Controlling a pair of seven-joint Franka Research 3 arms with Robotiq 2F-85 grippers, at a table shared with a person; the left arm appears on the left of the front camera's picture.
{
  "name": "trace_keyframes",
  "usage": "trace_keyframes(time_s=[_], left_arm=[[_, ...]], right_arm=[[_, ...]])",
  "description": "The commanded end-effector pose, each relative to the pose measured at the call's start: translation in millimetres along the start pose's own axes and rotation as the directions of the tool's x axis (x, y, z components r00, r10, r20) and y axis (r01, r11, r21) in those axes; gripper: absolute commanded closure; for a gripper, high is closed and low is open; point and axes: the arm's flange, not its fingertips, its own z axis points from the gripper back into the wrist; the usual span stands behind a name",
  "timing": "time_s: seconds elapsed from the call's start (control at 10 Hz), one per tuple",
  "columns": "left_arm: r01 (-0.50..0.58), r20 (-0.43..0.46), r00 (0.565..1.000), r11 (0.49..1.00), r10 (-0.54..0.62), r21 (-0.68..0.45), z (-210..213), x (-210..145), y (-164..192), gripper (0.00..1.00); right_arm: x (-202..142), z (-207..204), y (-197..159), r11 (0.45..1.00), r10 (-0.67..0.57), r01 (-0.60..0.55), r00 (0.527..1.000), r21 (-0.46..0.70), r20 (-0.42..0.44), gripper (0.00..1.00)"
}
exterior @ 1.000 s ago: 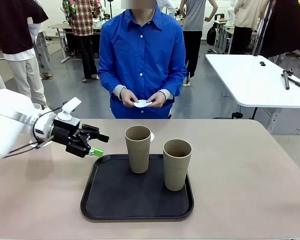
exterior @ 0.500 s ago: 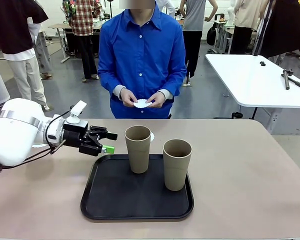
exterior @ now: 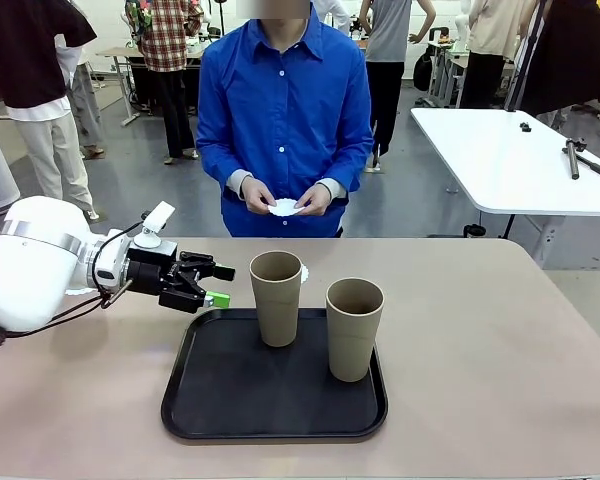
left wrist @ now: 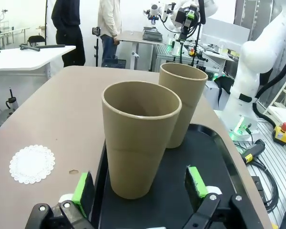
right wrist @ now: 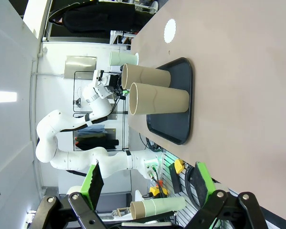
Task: Place coasters on the table and set cups on them.
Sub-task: Take one Reusable plastic cup from the Flat Tray and place it on a coaster set by the human.
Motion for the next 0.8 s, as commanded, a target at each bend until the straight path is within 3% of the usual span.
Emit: trace_keyframes(time_s=[0.0, 0.1, 0.7], left_arm=[[-0.005, 0.014, 1.0, 1.0, 0.005, -0.007, 1, 0, 0, 0.0], [0.0, 0.0, 1.0, 1.0, 0.0, 0.0, 0, 0, 0, 0.0], [0.023, 0.125, 0.992, 0.998, -0.015, -0.063, -29, -36, 26, 0.0]], right_arm=[[-1, 0, 0, 1.0, 0.007, -0.007, 1.0, 0.015, 0.005, 0.0], [-1, 0, 0, 1.0, 0.007, -0.007, 1.0, 0.015, 0.005, 0.0], [-1, 0, 0, 1.0, 0.007, -0.007, 1.0, 0.015, 0.005, 0.0]])
